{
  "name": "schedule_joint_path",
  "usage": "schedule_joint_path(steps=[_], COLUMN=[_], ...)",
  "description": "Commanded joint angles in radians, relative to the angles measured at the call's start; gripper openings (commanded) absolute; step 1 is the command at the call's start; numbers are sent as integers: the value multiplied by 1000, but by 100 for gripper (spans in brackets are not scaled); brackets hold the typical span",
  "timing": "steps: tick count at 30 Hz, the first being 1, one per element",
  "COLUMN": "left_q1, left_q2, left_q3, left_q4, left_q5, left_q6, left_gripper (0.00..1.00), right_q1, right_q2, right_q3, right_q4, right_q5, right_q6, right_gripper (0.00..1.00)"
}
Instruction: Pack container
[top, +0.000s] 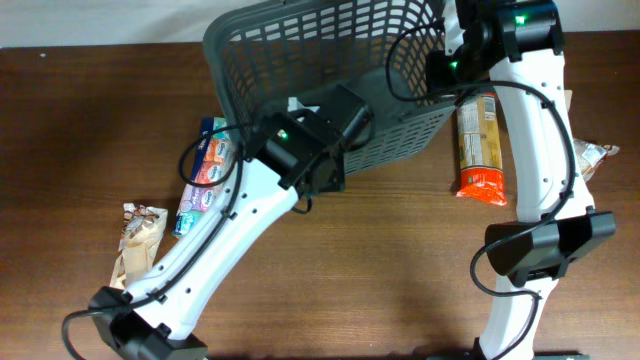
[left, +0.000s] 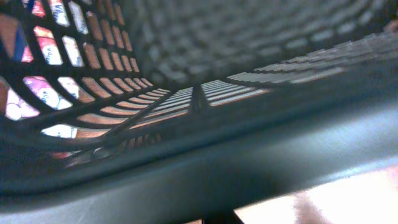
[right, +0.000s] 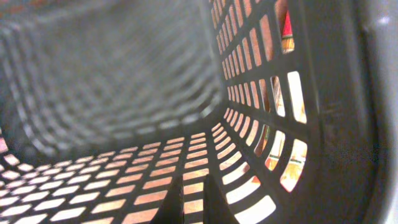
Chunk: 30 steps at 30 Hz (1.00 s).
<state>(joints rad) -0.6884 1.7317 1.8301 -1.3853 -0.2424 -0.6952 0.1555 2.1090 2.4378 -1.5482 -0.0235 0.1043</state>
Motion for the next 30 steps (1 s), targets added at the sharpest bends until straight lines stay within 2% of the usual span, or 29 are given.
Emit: schedule_joint_path(steps=[1,17,30], left_q1=[58,238,256], left_q2=[5,5,0], left_q3=[3,3,3], left_q4=[4,-5,-3], left_q5=[-11,-12,-7], left_q6=[21,118,174], left_gripper=[2,2,2], right_q1=[8,8,8], right_q2=[5,5,2], right_q3=[7,7,15], right_q4=[-24,-90,-109], right_q5=[10,9,9], right_q6=[-3,-3,-3], right_gripper=[4,4,4])
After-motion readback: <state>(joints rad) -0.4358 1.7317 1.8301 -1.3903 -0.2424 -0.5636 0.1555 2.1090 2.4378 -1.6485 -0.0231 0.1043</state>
